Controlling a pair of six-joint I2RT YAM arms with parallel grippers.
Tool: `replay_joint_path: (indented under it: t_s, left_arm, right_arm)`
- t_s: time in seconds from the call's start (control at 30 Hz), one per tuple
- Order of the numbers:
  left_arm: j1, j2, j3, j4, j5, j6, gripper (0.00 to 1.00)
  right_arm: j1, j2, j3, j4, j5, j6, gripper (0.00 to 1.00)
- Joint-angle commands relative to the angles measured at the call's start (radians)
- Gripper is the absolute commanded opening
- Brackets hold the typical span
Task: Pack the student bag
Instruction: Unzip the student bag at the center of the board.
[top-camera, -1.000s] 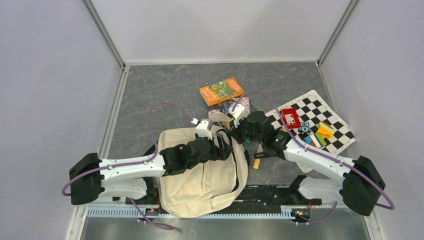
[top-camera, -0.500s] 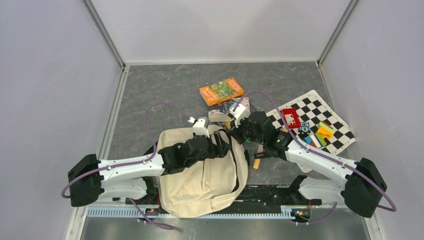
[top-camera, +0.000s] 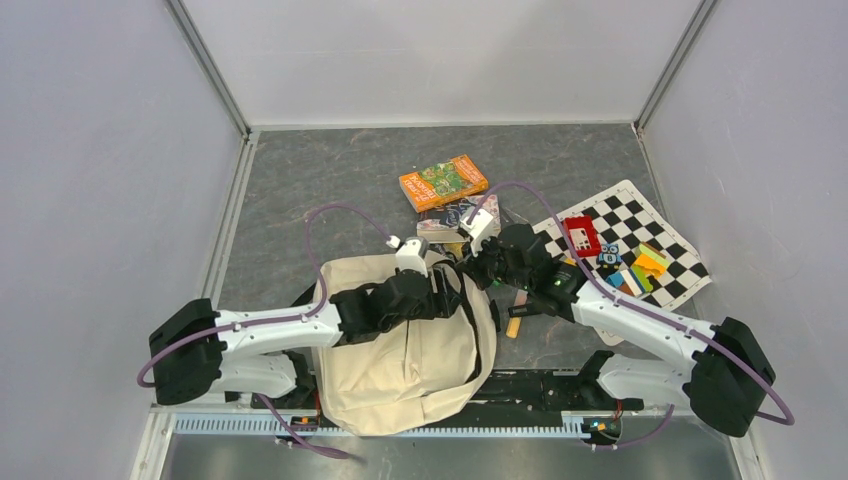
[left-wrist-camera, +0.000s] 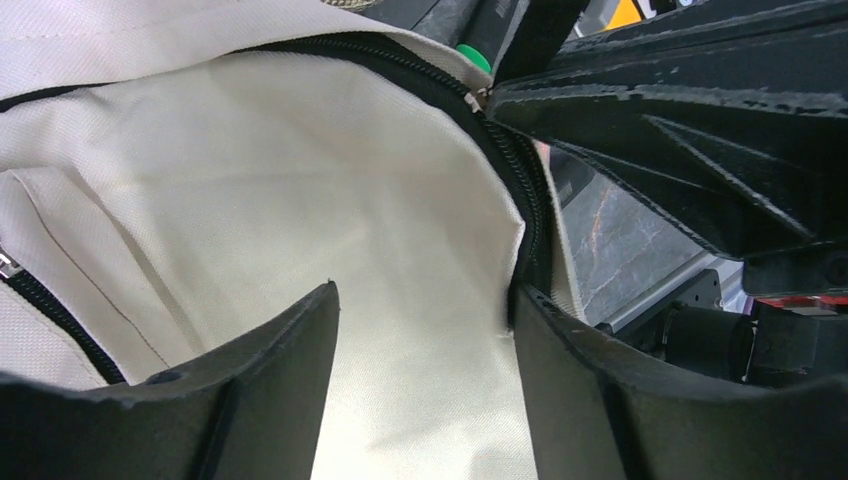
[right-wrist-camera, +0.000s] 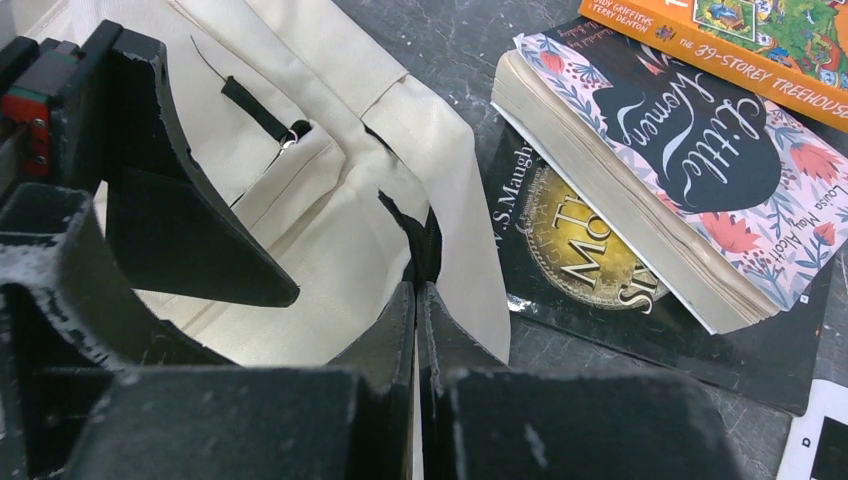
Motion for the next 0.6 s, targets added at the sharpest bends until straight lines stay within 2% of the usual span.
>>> replay_joint_path:
  t_s: [0.0,0.07,0.3,0.4,0.47,0.57]
  left_arm:
    - [0.004,-0.007,0.01,-0.011,-0.052,-0.053,0.65]
    - [0.004,0.003,0.016,0.021,-0.042,-0.055,0.61]
    - [0.004,0.091,0.096,0.068,0.011,-0.025,0.59]
    - [0.004,0.109,0.1,0.102,0.021,-0.015,0.53]
    - [0.003,0.113,0.084,0.159,0.036,-0.005,0.45]
    - [0.005,0.108,0.062,0.214,0.058,0.006,0.18]
  right_arm:
    - [-0.004,-0.04,0.004,0.056,-0.001,-0.011,0.0]
    - [-0.003,-0.034,0.003,0.056,-0.001,-0.011,0.0]
    - [-0.003,-0.034,-0.004,0.062,-0.009,-0.008,0.0]
    - [-0.004,-0.038,-0.005,0.061,-0.007,-0.008,0.0]
    - [-0.004,-0.038,-0.005,0.059,-0.005,-0.007,0.0]
    - [-0.004,-0.036,-0.007,0.056,0.006,0.0,0.0]
